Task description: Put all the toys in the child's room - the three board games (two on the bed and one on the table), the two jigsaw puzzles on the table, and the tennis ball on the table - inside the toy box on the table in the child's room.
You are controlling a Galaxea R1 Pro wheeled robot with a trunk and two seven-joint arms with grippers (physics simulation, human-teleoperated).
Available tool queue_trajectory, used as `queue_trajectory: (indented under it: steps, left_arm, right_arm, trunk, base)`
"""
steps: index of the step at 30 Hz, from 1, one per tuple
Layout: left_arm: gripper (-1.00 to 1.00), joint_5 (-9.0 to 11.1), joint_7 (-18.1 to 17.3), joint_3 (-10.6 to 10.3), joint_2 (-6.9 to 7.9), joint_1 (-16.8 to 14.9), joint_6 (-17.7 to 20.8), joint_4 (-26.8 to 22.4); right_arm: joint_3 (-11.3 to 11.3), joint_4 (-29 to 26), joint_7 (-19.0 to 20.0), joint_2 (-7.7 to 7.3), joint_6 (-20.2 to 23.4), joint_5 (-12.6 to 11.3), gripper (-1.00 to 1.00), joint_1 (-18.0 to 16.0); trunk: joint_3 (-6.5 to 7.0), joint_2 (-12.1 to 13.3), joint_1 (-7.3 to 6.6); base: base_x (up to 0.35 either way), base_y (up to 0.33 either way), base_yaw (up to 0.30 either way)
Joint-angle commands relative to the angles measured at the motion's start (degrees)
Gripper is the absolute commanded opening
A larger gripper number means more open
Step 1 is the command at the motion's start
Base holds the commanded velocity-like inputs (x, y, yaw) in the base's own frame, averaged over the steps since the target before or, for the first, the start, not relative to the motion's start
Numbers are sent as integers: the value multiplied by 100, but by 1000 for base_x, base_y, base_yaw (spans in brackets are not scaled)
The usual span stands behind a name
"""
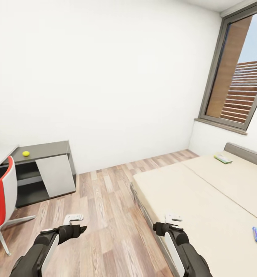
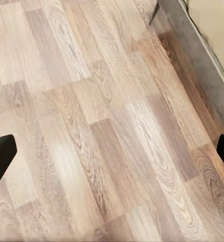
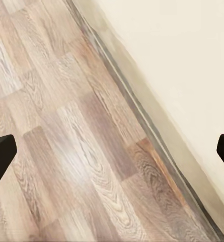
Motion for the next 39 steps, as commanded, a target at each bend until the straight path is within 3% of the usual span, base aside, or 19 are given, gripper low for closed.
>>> queue_trajectory:
  steps: [1, 26, 39]
  left_arm:
    - [100, -3, -32, 15, -3, -5, 39, -8]
    - [100, -3, -34, 22, -3, -5, 32, -8]
    - [100, -3, -30, 17, -3, -5, 32, -8]
  right_arm:
    - [12, -7, -54, -4, 15, -60, 100, -4]
    - [12, -7, -55, -3, 15, -60, 100, -4]
    - [12, -7, -46, -2, 15, -60, 100, -4]
  trunk:
    - [-11, -10, 2]
    - [-11, -10, 2]
    - [-11, -10, 2]
  base:
    - [-19, -182, 280]
    - [-31, -47, 286]
    - [-69, -53, 42]
